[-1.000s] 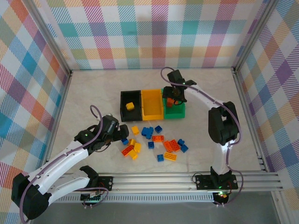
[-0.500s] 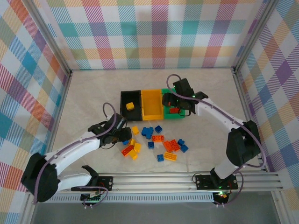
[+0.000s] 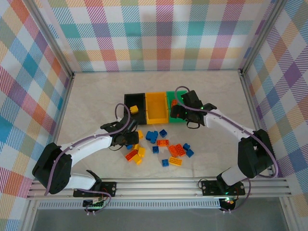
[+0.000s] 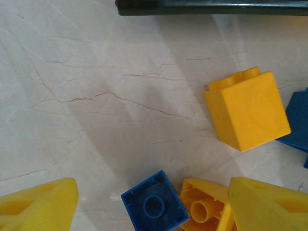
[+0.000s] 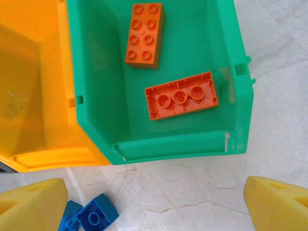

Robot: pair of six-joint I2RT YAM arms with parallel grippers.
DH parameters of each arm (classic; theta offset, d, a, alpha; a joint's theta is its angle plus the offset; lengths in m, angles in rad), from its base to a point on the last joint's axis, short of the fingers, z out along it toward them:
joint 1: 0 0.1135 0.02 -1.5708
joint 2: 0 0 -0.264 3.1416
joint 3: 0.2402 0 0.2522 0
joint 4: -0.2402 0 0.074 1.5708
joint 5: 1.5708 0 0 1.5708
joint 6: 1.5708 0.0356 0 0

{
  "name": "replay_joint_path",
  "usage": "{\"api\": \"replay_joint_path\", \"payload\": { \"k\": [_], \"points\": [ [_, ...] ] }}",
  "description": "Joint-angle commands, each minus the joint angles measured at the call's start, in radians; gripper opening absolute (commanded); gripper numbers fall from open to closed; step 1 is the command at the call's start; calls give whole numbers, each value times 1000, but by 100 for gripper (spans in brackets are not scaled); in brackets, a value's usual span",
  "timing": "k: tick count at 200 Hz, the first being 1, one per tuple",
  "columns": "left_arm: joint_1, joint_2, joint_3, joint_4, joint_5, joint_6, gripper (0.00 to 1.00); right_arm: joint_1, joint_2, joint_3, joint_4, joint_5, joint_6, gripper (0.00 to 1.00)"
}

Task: Sort the legos into containers by color

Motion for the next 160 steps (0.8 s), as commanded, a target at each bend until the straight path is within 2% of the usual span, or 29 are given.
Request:
{"api": "replay_joint_path", "payload": {
  "k": [1,35,76,91,129,160],
  "points": [
    [-12,-2,-31,-20,-20,-24,82,-2,-19,-12,32,0,16,94],
    [-11,58,-74,73,32,-59,78,-2,-26,-13,27,12,12,94],
    [-12,100,-121,137,80,-92,64,-2,-49,-29,26,31,4,95],
    [-11,101,-134,142,83,-100,57,-1,-49,-35,28,31,5,95],
    [-11,83,-149,119,55,-105,54,-1,-39,-40,39,27,13,95],
    [-12,64,-134,105,31,-94,41,-2,-39,-45,42,26,17,95]
  ]
}}
